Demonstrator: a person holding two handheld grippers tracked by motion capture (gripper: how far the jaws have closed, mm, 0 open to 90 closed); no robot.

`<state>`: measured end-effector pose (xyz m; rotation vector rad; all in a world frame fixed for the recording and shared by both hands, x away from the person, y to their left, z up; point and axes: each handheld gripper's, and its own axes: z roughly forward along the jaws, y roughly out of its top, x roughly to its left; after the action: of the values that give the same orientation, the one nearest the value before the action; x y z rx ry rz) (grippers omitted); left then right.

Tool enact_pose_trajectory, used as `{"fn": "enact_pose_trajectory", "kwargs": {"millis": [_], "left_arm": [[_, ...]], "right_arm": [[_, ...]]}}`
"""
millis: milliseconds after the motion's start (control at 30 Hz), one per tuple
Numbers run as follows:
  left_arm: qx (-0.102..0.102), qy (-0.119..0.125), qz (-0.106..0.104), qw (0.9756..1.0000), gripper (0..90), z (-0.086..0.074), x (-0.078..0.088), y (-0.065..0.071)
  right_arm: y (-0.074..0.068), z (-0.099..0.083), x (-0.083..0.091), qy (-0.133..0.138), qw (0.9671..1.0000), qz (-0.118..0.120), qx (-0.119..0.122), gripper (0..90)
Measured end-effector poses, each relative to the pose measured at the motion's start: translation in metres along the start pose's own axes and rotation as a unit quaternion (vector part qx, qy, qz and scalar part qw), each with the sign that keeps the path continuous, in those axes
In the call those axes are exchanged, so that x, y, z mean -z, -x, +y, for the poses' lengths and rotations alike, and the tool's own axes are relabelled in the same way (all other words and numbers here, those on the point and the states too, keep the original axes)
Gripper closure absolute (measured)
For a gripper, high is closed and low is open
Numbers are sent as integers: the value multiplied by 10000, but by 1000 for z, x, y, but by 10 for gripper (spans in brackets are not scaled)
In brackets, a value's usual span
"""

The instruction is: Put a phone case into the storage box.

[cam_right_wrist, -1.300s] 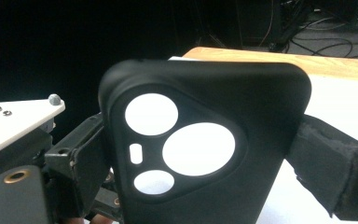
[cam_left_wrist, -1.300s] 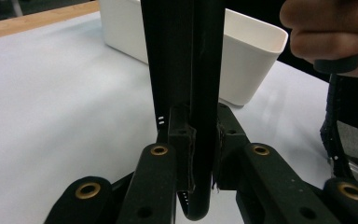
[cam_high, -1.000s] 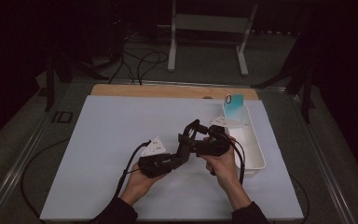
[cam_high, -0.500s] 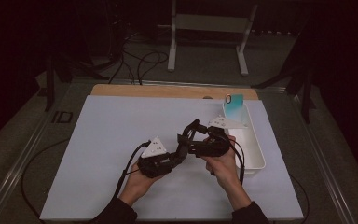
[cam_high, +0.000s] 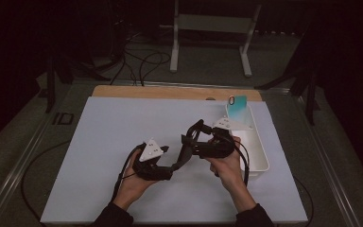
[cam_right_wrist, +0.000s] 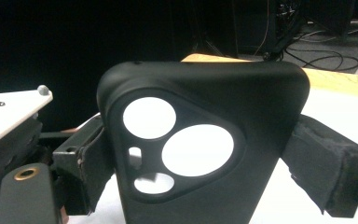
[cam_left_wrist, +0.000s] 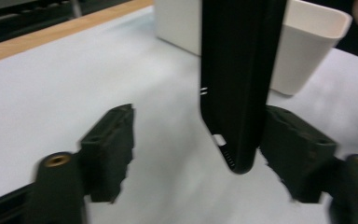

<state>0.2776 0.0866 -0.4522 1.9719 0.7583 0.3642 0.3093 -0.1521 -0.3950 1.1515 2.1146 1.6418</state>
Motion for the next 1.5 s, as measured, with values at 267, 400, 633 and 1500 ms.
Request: {"fn": "enact_pose_trajectory", "kwargs": {"millis": [267,400,633,1500], "left_arm": [[211,0,460,9987,72,-6,14,-15],[259,41,649,9975,29,-10,22,-23],[316,24,881,9956,1,-26,34,-35],[252,536,1199,9910,0,-81,88,-56]], "right_arm": [[-1,2,1,2,10000,-43,80,144],[0,3,1,2,9999,-70,109,145],[1,7,4,37,9997,-156,179,145],[12,23,13,144,9986,-399,326,144]]}}
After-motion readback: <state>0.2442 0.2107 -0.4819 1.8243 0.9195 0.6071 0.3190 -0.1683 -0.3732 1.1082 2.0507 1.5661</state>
